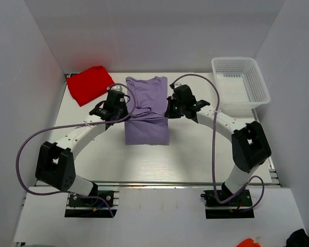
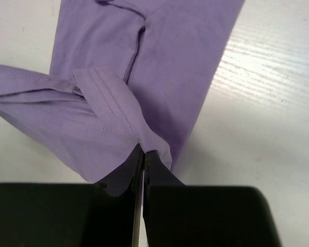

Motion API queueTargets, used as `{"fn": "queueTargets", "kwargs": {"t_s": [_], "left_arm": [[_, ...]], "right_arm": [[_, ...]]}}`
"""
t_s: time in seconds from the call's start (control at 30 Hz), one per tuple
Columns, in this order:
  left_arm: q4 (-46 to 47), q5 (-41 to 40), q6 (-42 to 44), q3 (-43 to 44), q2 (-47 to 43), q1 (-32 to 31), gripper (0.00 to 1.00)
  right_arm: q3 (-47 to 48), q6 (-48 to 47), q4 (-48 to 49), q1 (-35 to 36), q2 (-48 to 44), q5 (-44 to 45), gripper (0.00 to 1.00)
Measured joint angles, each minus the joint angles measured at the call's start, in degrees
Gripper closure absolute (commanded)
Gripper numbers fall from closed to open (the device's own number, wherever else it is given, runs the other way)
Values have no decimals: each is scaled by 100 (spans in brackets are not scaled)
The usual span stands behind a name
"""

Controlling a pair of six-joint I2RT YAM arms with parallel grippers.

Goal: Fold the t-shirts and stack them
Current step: Grab the bottom of the folded rectangular tshirt with both arms, then fold the folded rectangular tshirt in 1/3 of the way

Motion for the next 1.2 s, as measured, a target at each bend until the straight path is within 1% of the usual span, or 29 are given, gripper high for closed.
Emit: {"fn": "queueTargets", "kwargs": {"t_s": [0.23,0.43,0.5,0.53,0.57,0.6,0.63,0.67,0.7,0.73,0.77,0.87,0.9,0.97,1.0,1.07,1.2], "left_arm": [[382,474,251,407,824,319,100],[538,798,317,688,1392,529,100],[586,918,345,909,1652,614,100],[584,955,358,1010,1766,649,89],[584,1003,372,1143,1926,691,73],[601,1051,393,1268,2079,737,69],[634,1097,374,1390,2243,782,63],[660,1110,358,1502,2391,833,39],[643,1156,385,1652,2564,898,25],[590,1228,350,1912,2787,981,10],[505,1283,289,2264,3051,1073,0],[216,1521,138,3620,3888,1419,0],[212,1609,138,3882,4017,1508,0],[258,1781,149,4004,4000,1700,0],[310,1847,149,3915,3886,1766,0],[531,1974,181,3289,3401,1832,0],[678,2199,302,1873,2190,1700,0]], "right_arm": [[603,-365,-2,-245,612,-280,100],[1235,-470,-17,-415,1283,-501,100],[1414,-407,-48,-474,1499,-529,97],[1491,-363,-50,-503,1591,-551,96],[1582,-315,-66,-538,1698,-581,93],[1683,-219,-87,-568,1808,-608,91],[1871,-96,-162,-605,1958,-634,89],[2114,24,-216,-649,2142,-660,81],[2402,219,-284,-695,2358,-721,50],[2743,411,-356,-752,2575,-778,27],[3154,562,-374,-822,2855,-890,10],[3954,859,-352,-1064,3333,-1167,10],[3995,874,-354,-1139,3351,-1237,10],[3941,850,-348,-1263,3239,-1329,10],[3832,835,-345,-1325,3126,-1353,10],[3383,697,-278,-1377,2750,-1401,10],[1884,400,-186,-1290,1624,-1580,10]]}}
